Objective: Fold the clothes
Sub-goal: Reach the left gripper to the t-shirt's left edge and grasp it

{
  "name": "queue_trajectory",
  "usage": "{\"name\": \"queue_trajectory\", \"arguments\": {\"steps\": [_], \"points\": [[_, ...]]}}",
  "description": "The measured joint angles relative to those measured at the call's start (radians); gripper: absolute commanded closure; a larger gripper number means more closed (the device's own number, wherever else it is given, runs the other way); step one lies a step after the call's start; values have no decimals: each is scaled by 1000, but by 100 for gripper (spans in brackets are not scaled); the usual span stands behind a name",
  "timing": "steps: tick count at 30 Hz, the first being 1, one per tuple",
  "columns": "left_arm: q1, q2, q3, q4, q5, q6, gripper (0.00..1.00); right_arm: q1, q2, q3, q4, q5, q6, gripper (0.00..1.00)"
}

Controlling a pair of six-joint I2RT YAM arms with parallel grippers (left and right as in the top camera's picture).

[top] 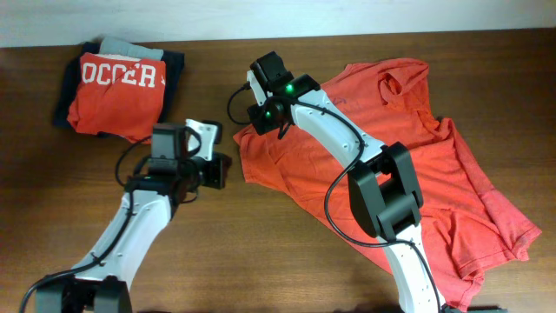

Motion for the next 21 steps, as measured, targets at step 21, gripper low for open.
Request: {"name": "queue_trajectory", "arguments": {"steps": [21], "points": [[-230,84,0,9,-340,-198,99,0,0,0,0,0,0,95]]}}
